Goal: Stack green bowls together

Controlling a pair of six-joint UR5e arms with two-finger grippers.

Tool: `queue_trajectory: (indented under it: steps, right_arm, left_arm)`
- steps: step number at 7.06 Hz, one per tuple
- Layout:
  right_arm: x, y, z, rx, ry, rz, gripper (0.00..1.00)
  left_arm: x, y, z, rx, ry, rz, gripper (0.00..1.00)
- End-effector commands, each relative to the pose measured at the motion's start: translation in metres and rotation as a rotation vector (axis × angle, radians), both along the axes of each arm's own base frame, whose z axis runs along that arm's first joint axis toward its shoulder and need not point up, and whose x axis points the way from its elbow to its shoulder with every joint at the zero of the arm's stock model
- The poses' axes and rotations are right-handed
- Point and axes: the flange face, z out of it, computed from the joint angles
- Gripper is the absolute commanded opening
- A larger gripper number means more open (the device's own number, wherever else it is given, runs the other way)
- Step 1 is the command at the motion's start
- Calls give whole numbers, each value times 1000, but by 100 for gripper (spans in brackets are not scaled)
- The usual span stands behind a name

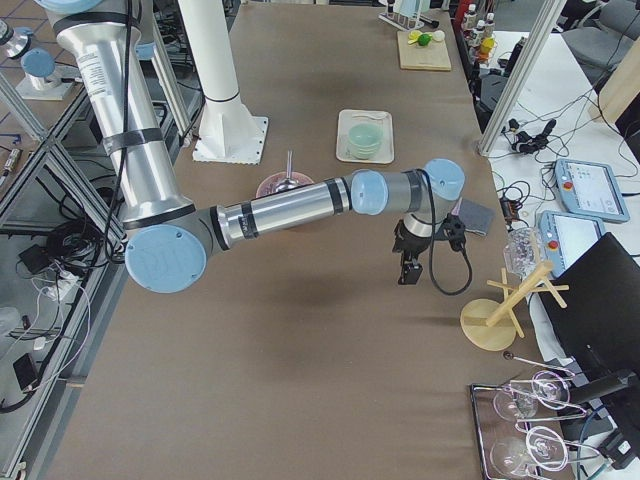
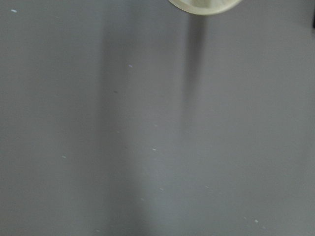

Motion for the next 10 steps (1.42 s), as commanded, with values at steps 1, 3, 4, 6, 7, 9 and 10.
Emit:
queue_trajectory:
  steps: [1, 3, 4, 6, 7, 9, 10]
  right_arm:
    - [53, 47, 66, -68, 6, 59, 100]
    - [61, 66, 68, -63, 5, 74, 100]
    - [61, 68, 71, -70, 6, 79, 100]
    - [61, 68, 61, -64, 0, 94, 100]
    - [60, 68, 55, -58, -15, 96, 100]
    - [59, 68, 54, -58, -18, 97, 100]
    - [59, 68, 54, -58, -18, 98, 100]
  left_arm:
    - [-31, 22, 51, -39, -10, -40, 98]
    - [-54, 50, 128, -75, -13, -74, 98]
    - [-58, 61, 143, -95, -17, -79, 98]
    - [-70, 62, 148, -117, -15, -99, 98]
    - [-83, 71, 167, -139, 5, -92, 98]
    - [-110, 77, 198, -132, 7, -71, 98]
    - [-110, 76, 198, -132, 5, -69, 98]
